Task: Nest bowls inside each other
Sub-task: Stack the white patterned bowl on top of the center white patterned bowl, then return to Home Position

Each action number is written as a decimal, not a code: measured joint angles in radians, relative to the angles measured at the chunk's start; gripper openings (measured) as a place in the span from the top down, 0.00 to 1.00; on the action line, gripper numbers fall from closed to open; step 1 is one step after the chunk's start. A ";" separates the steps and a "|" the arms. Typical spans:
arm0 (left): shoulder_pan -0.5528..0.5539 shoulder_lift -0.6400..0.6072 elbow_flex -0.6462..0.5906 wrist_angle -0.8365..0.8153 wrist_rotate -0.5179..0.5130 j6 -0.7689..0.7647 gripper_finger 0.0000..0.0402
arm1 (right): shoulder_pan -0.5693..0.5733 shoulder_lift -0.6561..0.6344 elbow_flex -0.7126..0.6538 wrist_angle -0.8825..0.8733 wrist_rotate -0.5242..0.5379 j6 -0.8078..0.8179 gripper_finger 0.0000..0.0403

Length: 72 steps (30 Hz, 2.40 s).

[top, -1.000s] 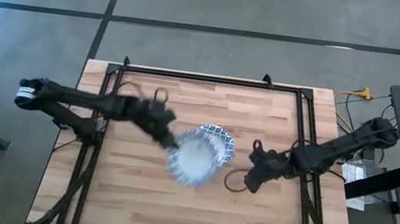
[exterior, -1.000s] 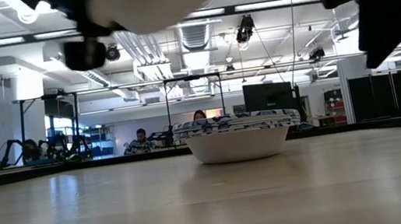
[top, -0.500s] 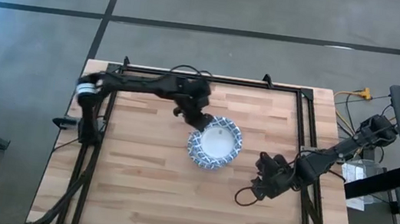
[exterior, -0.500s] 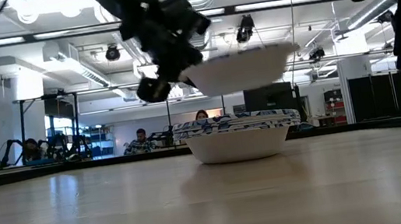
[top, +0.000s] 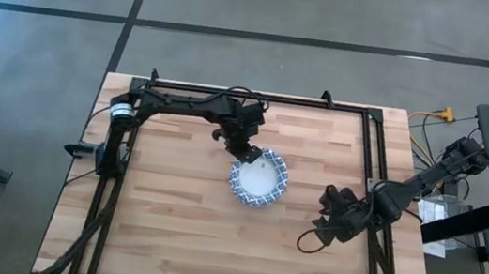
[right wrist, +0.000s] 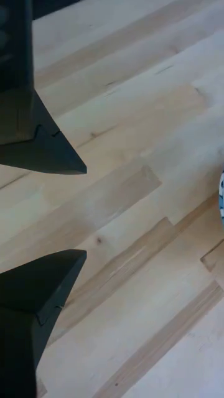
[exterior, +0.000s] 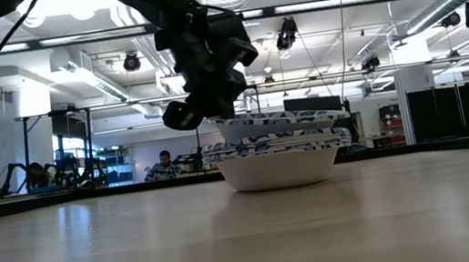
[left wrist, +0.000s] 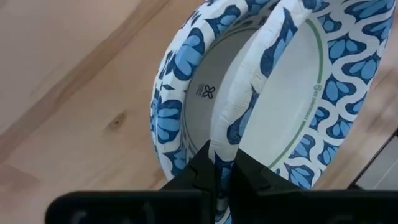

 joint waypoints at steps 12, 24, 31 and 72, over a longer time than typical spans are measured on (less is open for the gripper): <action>-0.001 -0.016 0.000 -0.013 -0.057 0.064 0.73 | 0.008 -0.099 -0.022 0.002 0.010 -0.002 0.50; -0.093 -0.140 0.005 0.126 -0.075 0.122 0.59 | -0.036 -0.177 -0.022 0.390 0.188 -0.265 0.50; -0.233 -0.201 -0.002 0.312 -0.126 0.266 0.67 | -0.156 -0.205 -0.051 0.710 0.159 -0.393 0.50; -0.399 -1.945 -1.398 0.991 -0.784 0.072 1.00 | -0.534 -1.051 -0.697 1.411 -0.081 -0.586 0.98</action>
